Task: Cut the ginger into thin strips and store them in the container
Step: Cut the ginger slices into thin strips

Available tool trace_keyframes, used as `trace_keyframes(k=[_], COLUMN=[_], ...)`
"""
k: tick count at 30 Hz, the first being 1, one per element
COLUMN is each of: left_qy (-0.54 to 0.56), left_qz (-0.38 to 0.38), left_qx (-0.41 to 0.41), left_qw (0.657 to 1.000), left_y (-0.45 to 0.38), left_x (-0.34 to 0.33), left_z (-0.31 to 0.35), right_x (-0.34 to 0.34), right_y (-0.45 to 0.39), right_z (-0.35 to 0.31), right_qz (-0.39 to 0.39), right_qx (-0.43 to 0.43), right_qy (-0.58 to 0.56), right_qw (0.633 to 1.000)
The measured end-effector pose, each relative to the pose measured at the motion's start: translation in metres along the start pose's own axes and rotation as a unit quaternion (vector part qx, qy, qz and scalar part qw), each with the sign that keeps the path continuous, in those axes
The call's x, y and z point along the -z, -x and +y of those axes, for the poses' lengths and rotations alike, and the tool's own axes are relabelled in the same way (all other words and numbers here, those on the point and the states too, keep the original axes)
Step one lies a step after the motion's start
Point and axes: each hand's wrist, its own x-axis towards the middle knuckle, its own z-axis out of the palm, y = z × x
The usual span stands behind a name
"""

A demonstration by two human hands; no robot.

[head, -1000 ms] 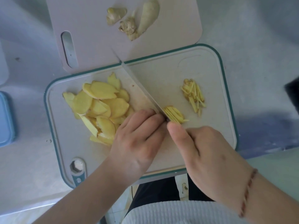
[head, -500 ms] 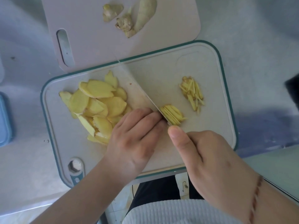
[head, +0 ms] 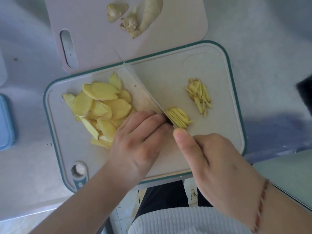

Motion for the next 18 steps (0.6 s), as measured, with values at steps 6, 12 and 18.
trace_keyframes(k=[6, 12, 18], left_qy=[-0.017, -0.018, -0.005], left_qz=[0.018, 0.025, 0.023], left_qx=[0.012, 0.024, 0.023], left_qw=[1.0, 0.999, 0.999], left_y=[0.0, 0.001, 0.004], left_x=[-0.001, -0.004, -0.001], left_z=[0.001, 0.0, 0.002], right_x=[0.003, -0.002, 0.0], right_y=[0.027, 0.012, 0.005], right_z=[0.012, 0.008, -0.003], right_qz=[0.005, -0.004, 0.0], right_qx=[-0.016, -0.014, 0.007], right_qy=[0.026, 0.03, -0.002], right_qw=[1.0, 0.999, 1.0])
